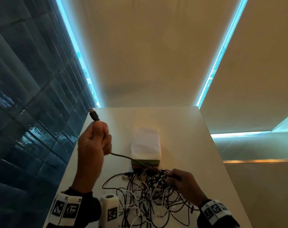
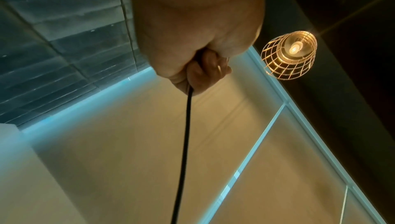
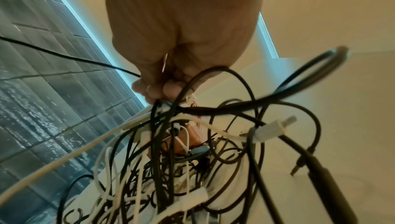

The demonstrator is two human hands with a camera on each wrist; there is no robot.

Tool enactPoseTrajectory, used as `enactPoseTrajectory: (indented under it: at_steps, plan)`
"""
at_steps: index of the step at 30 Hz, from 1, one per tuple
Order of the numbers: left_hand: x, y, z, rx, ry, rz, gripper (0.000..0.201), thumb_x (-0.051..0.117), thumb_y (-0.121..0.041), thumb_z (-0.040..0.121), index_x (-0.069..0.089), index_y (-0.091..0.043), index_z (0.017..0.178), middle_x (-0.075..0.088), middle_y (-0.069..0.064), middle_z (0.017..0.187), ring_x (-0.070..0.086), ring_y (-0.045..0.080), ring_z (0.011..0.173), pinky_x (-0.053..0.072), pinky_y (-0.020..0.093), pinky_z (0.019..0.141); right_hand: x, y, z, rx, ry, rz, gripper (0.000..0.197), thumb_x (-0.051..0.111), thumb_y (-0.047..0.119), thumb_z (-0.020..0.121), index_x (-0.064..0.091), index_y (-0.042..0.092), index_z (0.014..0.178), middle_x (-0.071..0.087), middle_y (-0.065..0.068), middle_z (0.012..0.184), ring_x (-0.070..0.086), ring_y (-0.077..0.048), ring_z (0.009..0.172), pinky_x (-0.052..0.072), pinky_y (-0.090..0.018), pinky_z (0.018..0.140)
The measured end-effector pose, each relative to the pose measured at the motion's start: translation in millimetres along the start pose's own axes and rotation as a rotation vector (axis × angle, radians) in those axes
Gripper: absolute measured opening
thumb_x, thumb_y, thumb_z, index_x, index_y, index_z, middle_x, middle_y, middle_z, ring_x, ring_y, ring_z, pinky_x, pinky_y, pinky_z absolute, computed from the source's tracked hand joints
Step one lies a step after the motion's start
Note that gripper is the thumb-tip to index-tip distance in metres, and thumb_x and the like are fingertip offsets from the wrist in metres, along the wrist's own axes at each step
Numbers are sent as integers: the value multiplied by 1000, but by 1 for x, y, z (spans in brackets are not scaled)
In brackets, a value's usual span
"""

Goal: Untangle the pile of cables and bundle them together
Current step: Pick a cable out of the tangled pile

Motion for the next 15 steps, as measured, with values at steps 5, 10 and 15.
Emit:
enactPoseTrajectory:
  at_steps: [5, 10, 15]
  plan:
    - [-17, -28, -3, 148, -136, 23, 36, 33, -25, 105, 44, -17, 71, 28, -8, 49, 20, 9, 41, 15, 27, 40, -2, -6, 1, 76, 49, 54, 8, 67, 3, 85, 64, 8, 79, 59, 6, 56, 49, -5, 49, 41, -22, 50]
    - [-1, -6, -19, -86, -9, 192, 35, 44, -29, 100, 47, -18, 67, 32, -5, 49, 23, 10, 41, 19, 23, 38, -6, 16, 3, 121, 27, 188, 19, 67, -1, 86, 51, -8, 79, 60, -13, 60, 53, -24, 47, 42, -30, 44]
    - [41, 49, -45, -480, 439, 389, 31, 39, -29, 103, 54, -7, 88, 70, 13, 69, 60, 25, 50, 45, 30, 45, -7, 47, 2, 98, 8, 289, 30, 71, 2, 84, 43, -9, 79, 56, -14, 55, 49, -25, 44, 39, -28, 40]
Point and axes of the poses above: each hand's wrist, its own z-axis towards the middle knuckle, its own x-axis out of the palm, y = z × x, the point moved 1 cm from there along z, towards the middle knuckle
